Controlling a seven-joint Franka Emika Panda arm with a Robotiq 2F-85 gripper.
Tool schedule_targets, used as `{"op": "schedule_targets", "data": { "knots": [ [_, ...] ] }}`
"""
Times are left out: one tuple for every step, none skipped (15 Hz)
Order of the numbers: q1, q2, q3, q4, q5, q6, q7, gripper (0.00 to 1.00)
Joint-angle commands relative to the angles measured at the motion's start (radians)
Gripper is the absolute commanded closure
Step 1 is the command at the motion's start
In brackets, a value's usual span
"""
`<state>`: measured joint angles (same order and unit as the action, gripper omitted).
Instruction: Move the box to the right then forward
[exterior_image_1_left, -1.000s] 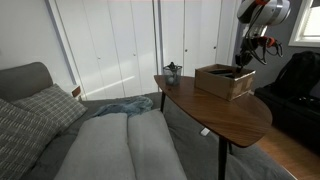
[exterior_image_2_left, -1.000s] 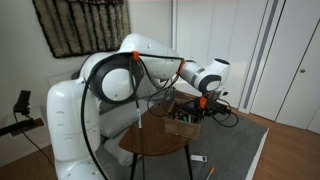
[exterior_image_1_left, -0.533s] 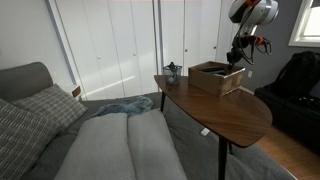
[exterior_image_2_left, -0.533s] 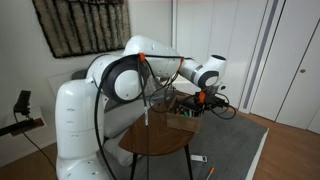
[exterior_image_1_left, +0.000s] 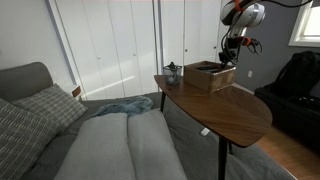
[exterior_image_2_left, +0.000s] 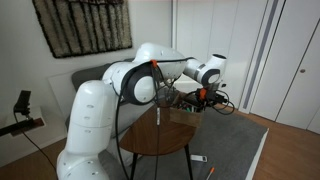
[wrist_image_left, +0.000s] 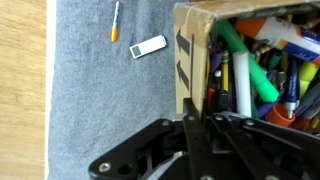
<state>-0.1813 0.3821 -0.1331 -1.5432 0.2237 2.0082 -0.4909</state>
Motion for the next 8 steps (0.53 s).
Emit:
{"op": "schedule_targets", "data": {
  "knots": [
    [-0.033,0.086,0.040,0.176,0.000,-0.076,0.057,0.98],
    [-0.036,0.104,0.047,0.208,0.005,-0.091,0.070,0.98],
    [-0.036,0.118,0.053,0.232,0.005,-0.107,0.085,0.98],
    [-0.035,0.131,0.058,0.253,0.001,-0.117,0.098,0.98],
    [-0.032,0.141,0.063,0.269,-0.001,-0.124,0.114,0.98],
    [-0.025,0.151,0.066,0.282,-0.007,-0.122,0.132,0.98],
    [-0.022,0.161,0.072,0.296,-0.007,-0.123,0.147,0.98],
    [-0.020,0.176,0.079,0.316,-0.004,-0.127,0.164,0.98]
  ]
}}
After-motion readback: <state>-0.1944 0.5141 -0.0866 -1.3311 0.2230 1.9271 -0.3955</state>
